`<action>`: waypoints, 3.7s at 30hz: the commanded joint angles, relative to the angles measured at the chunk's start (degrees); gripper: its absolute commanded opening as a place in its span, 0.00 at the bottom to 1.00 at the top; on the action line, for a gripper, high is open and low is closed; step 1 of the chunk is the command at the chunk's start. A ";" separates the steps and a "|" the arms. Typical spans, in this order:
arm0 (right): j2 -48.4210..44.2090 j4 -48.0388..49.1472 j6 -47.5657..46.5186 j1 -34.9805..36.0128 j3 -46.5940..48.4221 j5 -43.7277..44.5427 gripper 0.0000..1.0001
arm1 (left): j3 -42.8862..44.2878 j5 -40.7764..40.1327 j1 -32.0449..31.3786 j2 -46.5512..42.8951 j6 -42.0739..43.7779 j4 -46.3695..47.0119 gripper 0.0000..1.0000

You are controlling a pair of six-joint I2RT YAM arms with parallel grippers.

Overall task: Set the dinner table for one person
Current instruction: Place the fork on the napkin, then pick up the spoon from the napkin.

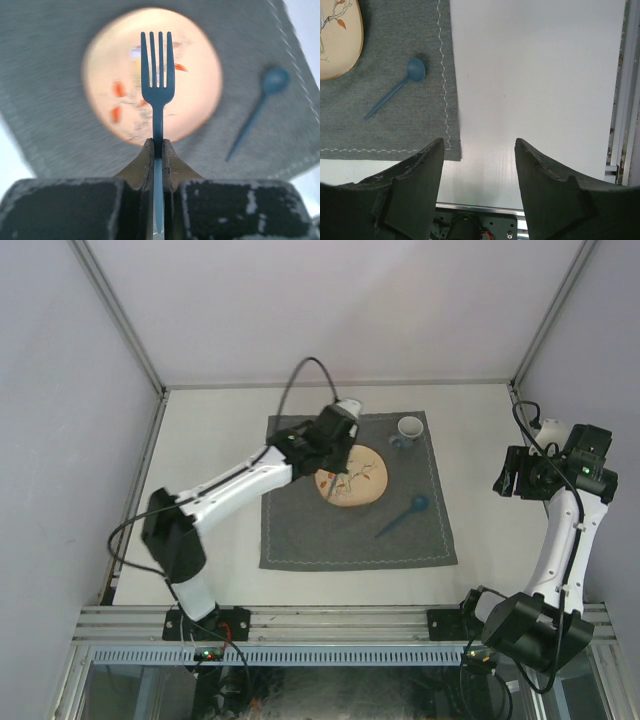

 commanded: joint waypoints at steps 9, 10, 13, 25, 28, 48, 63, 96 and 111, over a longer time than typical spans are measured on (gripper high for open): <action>4.08 3.04 3.70 4.58 4.46 3.23 0.58 | -15.55 -21.39 4.41 -17.66 -21.57 -10.74 0.00; 4.32 3.09 4.20 5.59 4.64 4.23 0.58 | -15.77 -17.36 5.41 -17.58 -22.58 -11.17 0.00; 4.35 3.54 5.34 8.35 4.67 7.08 0.58 | -15.77 -12.54 7.63 -16.59 -23.45 -11.97 0.00; 5.80 4.23 7.46 11.55 4.67 10.68 0.57 | -17.82 -2.36 10.68 -3.71 -21.64 -12.39 0.00; 6.01 4.35 7.52 11.96 4.62 11.39 0.57 | -19.18 -0.61 11.29 -2.43 -22.41 -11.13 0.00; 6.19 3.95 7.46 12.51 4.64 12.11 0.57 | -23.23 1.30 12.33 0.38 -22.75 -4.66 0.00; 6.19 4.45 7.26 12.43 4.44 11.68 0.57 | -24.75 -0.25 13.13 1.27 -21.49 -2.11 0.17; 12.97 -2.71 -19.33 53.18 1.76 6.74 0.66 | -31.61 -0.99 44.13 -32.86 9.13 1.57 1.00; 23.72 14.24 -0.60 54.68 -3.84 6.35 0.55 | -41.32 -8.29 46.03 -37.74 8.97 8.39 1.00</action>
